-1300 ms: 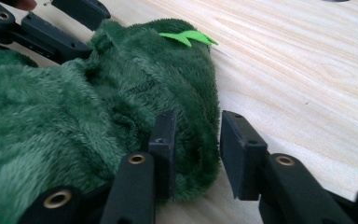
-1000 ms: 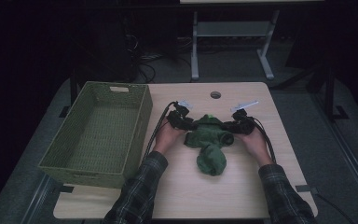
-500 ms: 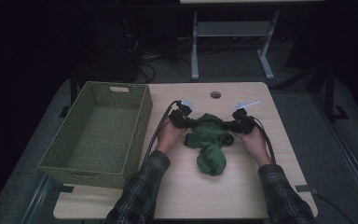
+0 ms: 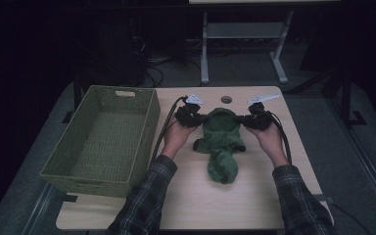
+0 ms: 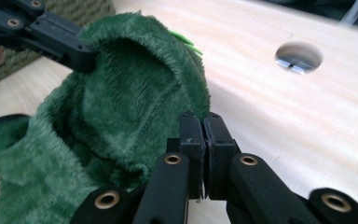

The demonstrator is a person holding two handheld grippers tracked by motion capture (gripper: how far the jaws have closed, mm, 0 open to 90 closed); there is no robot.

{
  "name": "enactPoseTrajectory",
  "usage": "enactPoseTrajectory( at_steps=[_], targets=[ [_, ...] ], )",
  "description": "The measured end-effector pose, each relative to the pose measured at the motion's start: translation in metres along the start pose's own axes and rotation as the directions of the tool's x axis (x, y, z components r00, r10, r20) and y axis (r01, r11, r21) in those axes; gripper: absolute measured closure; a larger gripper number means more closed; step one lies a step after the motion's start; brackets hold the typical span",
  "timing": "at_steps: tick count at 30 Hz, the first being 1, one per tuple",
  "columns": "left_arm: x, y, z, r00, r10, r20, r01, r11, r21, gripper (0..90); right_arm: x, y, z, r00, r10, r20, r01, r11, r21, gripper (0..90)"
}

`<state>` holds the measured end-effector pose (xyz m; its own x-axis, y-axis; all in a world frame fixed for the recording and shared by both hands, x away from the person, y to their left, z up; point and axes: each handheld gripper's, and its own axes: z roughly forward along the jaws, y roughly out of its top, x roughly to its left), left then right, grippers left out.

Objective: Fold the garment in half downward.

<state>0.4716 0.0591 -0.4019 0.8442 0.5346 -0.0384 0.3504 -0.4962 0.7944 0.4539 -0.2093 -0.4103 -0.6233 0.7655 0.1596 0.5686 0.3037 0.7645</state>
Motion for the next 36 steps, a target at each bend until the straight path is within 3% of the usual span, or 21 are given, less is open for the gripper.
enactPoseTrajectory(
  at_steps=[5,8,15,26,31,36],
  targets=[
    [-0.006,0.012,-0.016,0.9998,0.015,-0.013,-0.016,0.9981,-0.06,87.5,-0.002,0.009,-0.009,0.9999,-0.008,0.008,0.008,1.0,-0.024,87.8],
    [-0.011,0.013,-0.023,0.9993,0.035,-0.013,-0.036,0.9975,-0.06,87.4,-0.001,0.009,-0.016,0.9999,0.006,-0.012,-0.007,0.999,-0.052,87.8],
    [-0.032,0.001,-0.034,0.9991,0.039,0.016,-0.038,0.9951,-0.091,87.1,0.008,-0.012,-0.031,0.9984,-0.025,-0.05,0.021,0.996,-0.085,87.7],
    [-0.07,-0.008,-0.053,0.9931,0.113,0.031,-0.108,0.9837,-0.144,87.0,0.03,-0.035,-0.065,0.993,-0.082,-0.085,0.066,0.981,-0.182,87.7],
    [-0.083,-0.02,-0.058,0.9879,0.148,0.046,-0.14,0.9782,-0.154,87.0,0.039,-0.049,-0.072,0.9898,-0.106,-0.096,0.086,0.978,-0.19,87.6],
    [-0.097,-0.037,-0.061,0.9821,0.173,0.075,-0.158,0.9723,-0.173,87.0,0.047,-0.066,-0.077,0.9862,-0.115,-0.12,0.094,0.981,-0.168,87.4]
  ],
)
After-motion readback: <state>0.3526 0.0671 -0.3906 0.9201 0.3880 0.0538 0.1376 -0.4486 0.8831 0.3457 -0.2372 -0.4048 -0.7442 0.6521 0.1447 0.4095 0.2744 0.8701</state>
